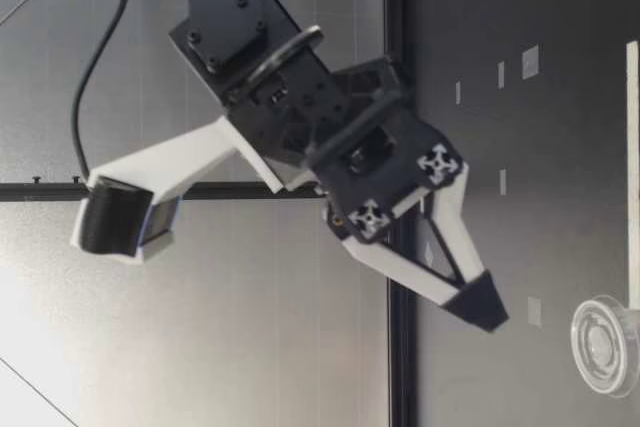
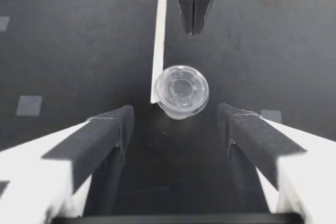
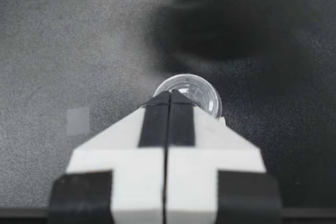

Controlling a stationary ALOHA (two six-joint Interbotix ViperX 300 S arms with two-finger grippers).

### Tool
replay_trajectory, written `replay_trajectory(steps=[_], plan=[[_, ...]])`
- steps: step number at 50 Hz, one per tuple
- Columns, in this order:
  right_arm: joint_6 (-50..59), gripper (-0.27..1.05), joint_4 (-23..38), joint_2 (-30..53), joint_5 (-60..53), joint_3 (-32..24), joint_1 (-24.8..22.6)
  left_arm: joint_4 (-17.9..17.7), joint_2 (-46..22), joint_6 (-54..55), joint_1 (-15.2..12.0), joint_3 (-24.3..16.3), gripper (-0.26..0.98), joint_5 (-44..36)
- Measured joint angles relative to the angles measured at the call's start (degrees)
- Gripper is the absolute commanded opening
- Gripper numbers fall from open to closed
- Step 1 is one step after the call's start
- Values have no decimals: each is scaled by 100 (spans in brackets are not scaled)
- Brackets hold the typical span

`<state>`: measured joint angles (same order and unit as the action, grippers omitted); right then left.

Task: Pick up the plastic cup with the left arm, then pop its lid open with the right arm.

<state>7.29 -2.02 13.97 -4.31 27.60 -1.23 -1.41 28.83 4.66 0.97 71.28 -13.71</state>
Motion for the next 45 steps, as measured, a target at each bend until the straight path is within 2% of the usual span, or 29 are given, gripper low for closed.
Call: replay_trajectory(steps=[14,32,45], plan=[[0,-4,0,123,0,9,0,0,-765,53,26,-158,68,-290],[26,-4,0,246,-9,0,0,0,-1731,62,202,-466,69,-562],[79,-4,0,308,-9,0,-9,-9,-2408,70,211,-773,77,-571]])
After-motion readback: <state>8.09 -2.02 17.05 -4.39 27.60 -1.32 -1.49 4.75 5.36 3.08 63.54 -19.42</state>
